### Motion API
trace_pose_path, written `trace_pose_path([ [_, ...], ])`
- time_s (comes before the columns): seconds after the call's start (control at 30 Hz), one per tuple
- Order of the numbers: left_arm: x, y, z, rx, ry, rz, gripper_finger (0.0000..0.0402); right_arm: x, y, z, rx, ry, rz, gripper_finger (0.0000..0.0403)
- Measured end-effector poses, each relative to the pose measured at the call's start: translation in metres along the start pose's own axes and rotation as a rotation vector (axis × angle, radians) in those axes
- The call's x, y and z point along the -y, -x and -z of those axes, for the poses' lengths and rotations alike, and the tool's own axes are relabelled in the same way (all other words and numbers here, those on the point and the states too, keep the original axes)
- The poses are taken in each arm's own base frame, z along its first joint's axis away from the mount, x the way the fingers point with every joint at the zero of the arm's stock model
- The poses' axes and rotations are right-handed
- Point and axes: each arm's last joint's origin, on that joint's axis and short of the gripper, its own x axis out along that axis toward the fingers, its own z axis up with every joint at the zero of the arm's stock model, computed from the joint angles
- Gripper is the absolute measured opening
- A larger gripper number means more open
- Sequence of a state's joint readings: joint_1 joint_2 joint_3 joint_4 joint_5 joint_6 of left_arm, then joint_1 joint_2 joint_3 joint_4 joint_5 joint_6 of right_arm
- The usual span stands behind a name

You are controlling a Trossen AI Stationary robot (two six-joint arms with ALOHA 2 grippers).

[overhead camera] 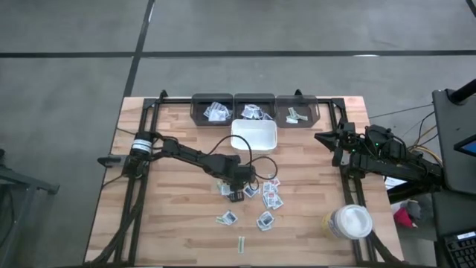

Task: Pick & Place First Aid Supplies
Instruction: Put the blue alcohol pad into the middle gray bin

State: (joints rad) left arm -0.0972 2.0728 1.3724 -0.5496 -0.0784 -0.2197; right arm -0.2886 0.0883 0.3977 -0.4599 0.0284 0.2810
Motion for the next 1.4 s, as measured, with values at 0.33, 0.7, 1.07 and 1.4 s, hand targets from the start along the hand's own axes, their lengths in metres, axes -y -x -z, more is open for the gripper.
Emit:
trace_pose_path([
  [0.33, -0.003, 0.036, -0.001, -0.005, 0.023, 0.055, 0.0002, 0.0, 0.0, 0.0, 0.0, 0.0, 0.0, 0.0038],
  [0.7, -0.032, 0.183, -0.014, 0.32, -0.001, 0.181, 0.0, 0.0, 0.0, 0.0, 0.0, 0.004, 0.0, 0.0038],
  [1.07, -0.101, 0.266, -0.024, 0.739, -0.128, -0.439, 0.0, 0.0, 0.0, 0.0, 0.002, 0.004, 0.0, 0.0038],
  [1.4, -0.179, 0.216, -0.05, 0.655, -0.204, -0.588, 0.0, 0.0, 0.0, 0.0, 0.002, 0.004, 0.001, 0.0038],
])
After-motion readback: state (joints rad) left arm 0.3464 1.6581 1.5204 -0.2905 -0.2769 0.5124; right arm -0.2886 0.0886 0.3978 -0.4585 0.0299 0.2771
